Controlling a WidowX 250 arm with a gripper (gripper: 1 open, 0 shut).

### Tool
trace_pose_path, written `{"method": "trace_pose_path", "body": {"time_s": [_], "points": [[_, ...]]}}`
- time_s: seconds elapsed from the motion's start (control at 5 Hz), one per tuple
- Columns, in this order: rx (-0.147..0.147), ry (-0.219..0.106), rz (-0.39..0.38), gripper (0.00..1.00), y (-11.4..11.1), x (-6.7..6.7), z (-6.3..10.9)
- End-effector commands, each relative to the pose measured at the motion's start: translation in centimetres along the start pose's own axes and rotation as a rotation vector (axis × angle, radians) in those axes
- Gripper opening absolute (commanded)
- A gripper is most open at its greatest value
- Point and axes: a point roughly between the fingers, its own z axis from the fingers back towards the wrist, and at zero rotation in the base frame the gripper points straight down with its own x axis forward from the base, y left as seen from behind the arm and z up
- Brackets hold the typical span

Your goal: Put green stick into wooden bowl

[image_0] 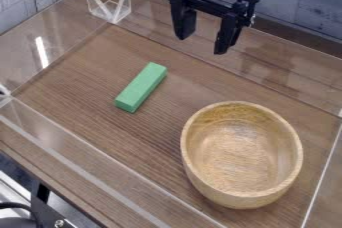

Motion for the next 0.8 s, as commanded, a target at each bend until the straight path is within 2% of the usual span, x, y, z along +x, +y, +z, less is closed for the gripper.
{"method": "trace_pose_path", "body": {"time_s": [0.0,0.2,0.4,0.6], "points": [[0.001,0.011,-0.002,1.0,0.6,-0.4,-0.7],[0.013,0.013,-0.01,1.0,2.6,-1.6,-1.7],[0.026,-0.016,-0.041,1.0,4.8,-3.2,-2.5],[0.041,-0.039,-0.068,1.0,6.6,-3.7,-3.3]]}}
